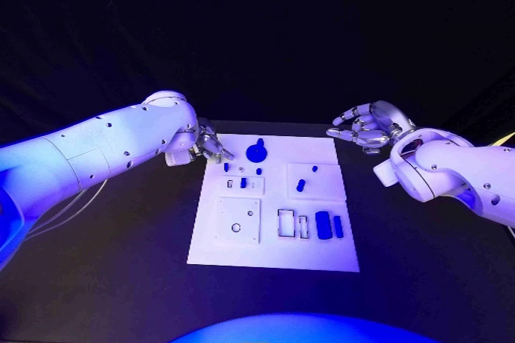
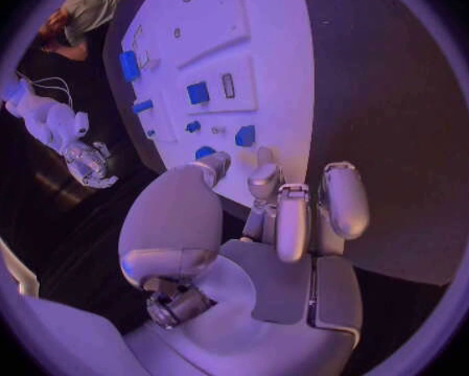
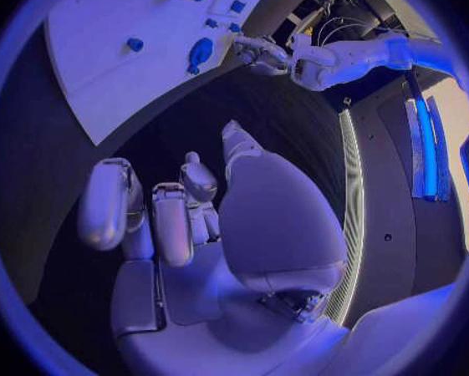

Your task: Assemble the parts on the task board

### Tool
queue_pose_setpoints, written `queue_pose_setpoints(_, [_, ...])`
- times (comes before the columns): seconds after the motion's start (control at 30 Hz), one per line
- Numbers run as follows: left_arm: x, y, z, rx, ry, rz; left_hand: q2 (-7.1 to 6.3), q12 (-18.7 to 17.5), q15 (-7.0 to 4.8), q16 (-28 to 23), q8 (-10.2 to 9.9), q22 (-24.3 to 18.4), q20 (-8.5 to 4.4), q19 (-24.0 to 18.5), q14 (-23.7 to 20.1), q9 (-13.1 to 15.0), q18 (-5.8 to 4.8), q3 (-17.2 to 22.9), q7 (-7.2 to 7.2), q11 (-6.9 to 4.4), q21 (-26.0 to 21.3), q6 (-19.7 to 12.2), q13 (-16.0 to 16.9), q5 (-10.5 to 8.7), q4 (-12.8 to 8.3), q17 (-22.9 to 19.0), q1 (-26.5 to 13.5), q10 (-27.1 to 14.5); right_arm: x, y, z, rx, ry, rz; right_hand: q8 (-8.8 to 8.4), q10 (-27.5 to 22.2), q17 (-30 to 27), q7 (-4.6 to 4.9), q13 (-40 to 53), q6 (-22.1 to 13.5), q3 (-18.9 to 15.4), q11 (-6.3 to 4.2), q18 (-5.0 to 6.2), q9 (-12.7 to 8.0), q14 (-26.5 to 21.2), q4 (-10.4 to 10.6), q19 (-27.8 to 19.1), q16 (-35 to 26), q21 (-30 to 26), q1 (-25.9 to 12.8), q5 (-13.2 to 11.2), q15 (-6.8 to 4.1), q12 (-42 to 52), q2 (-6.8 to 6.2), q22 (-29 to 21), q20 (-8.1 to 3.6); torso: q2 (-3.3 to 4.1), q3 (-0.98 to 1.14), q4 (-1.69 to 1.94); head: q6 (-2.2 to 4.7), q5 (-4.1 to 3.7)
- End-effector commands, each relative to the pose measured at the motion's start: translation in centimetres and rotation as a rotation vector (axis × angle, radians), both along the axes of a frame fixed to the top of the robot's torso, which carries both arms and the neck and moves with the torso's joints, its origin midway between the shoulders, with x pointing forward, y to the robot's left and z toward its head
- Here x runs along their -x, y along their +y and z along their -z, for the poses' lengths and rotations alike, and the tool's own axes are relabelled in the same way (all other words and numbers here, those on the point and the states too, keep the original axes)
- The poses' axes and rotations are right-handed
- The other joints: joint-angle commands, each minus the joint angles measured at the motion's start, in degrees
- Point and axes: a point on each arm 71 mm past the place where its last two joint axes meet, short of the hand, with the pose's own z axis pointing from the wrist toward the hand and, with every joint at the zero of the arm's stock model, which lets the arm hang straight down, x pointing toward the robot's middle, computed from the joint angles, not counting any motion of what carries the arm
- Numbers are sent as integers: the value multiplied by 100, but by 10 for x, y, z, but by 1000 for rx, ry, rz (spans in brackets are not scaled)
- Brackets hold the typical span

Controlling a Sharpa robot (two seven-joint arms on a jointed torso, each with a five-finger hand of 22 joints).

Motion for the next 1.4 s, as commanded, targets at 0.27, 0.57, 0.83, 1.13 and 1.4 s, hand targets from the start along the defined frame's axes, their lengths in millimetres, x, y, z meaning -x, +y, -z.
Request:
queue_pose_setpoints(0.27, [2, -4, 3, -1, 24, 20, -12, -53, 23, -43, -130, -45, 59, 33, 492, -83, 45, -216, 15, 22, -75, 4, -54, -63, 21, 1324, 36, -132, 0, 1, 0, 1, -1, -4, 81, -82, 548, -6, -37, -28, -241, -23, 116, 77, 353, 25, -61, -87, -113, -59, 58, -42, -57, 71, 293, -26, -2, 0, 3, -8, -3])
queue_pose_setpoints(0.57, [3, -5, 3, 3, 30, 21, 44, -33, 27, -37, -150, -36, 70, 34, 495, -109, 45, -217, 12, 23, -72, 49, -36, -59, 13, 1333, 92, -129, 0, 1, 1, 1, 0, -5, 83, -80, 553, -6, -38, -31, -248, -23, 113, 79, 355, 21, -53, -87, -102, -60, 60, -42, -54, 82, 298, -26, 2, 2, -1, -10, 1])
queue_pose_setpoints(0.83, [3, -7, 6, 6, 38, 22, 133, -7, 26, -33, -187, -32, 76, 30, 496, -149, 47, -198, 8, 19, -71, 103, -17, -50, 1, 1338, 253, -126, 0, 1, 1, 0, 0, -6, 83, -80, 553, -6, -38, -31, -248, -23, 113, 79, 355, 21, -53, -87, -102, -60, 60, -42, -54, 82, 298, -26, 6, 1, -5, -20, -7])
queue_pose_setpoints(1.13, [4, -7, 8, 5, 43, 23, 177, 4, 24, -31, -212, -14, 77, 36, 497, -175, 44, -183, 3, 15, -64, 138, -12, -48, -9, 1341, 408, -130, 0, 1, 1, 0, 0, -7, 85, -76, 558, -7, -36, -31, -249, -24, 113, 80, 357, 19, -51, -83, -103, -58, 60, -42, -49, 88, 298, -27, 5, 0, -1, -40, -20])
queue_pose_setpoints(1.4, [4, -7, 8, 6, 44, 22, 270, 24, 12, -28, -218, -3, 69, 37, 498, -190, 43, -134, -18, -2, -60, 192, 1, -47, -19, 1346, 639, -122, 0, 2, 1, 0, 1, -7, 85, -76, 558, -7, -36, -31, -249, -24, 113, 80, 357, 19, -51, -83, -103, -58, 60, -42, -49, 88, 298, -27, 0, 1, -1, -55, -22])
